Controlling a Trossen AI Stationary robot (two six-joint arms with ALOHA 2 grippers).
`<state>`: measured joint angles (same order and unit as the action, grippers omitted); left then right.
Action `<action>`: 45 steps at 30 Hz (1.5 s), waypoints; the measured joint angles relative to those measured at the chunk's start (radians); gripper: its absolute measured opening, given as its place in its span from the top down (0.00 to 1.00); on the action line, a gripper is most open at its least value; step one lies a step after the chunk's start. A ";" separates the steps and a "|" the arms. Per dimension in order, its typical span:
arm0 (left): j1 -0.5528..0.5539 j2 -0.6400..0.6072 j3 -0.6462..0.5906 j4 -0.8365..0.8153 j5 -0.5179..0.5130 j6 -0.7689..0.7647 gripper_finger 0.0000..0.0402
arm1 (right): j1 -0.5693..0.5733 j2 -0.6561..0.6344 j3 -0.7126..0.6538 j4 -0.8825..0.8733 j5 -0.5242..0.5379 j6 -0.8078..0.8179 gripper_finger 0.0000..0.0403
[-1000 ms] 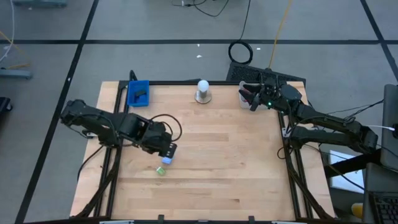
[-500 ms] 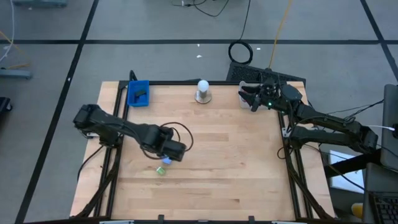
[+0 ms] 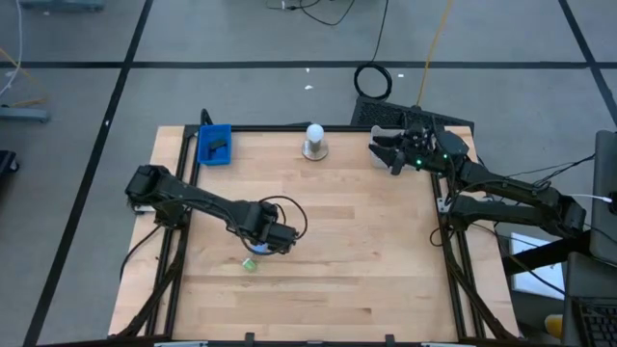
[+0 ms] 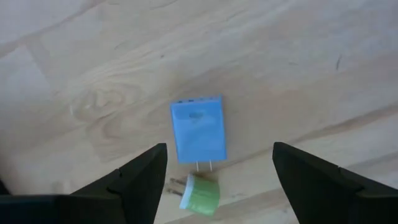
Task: Pick & Place Office items
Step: Put the blue charger adapter into the gray bin
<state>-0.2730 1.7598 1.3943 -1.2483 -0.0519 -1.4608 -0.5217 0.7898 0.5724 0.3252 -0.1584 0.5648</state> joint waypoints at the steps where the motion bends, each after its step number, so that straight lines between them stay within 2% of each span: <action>1: 0.004 -0.007 -0.020 0.021 0.003 0.000 0.29 | 0.000 0.000 0.000 0.000 -0.003 0.000 0.38; 10: 0.016 -0.021 -0.140 0.133 0.060 -0.008 0.34 | 0.000 -0.001 0.000 0.000 -0.004 0.023 0.38; 14: 0.016 -0.020 -0.185 0.213 0.087 -0.008 0.30 | 0.000 -0.001 0.000 0.000 -0.004 0.025 0.38; 23: 0.018 -0.021 -0.245 0.229 0.113 -0.032 0.18 | 0.000 -0.001 0.000 0.000 -0.004 0.026 0.38; 29: 0.018 -0.021 -0.297 0.294 0.127 -0.066 0.13 | 0.000 -0.001 0.000 0.008 -0.003 0.026 0.38; 38: 0.018 -0.021 -0.359 0.345 0.134 -0.088 0.16 | 0.000 -0.001 0.000 0.008 -0.001 0.027 0.38; 45: 0.018 -0.021 -0.381 0.453 0.124 -0.122 0.16 | 0.000 -0.001 0.000 0.008 0.000 0.026 0.38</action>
<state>-0.2554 1.7390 1.0138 -0.7956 0.0719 -1.5824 -0.5217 0.7887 0.5724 0.3331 -0.1588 0.5911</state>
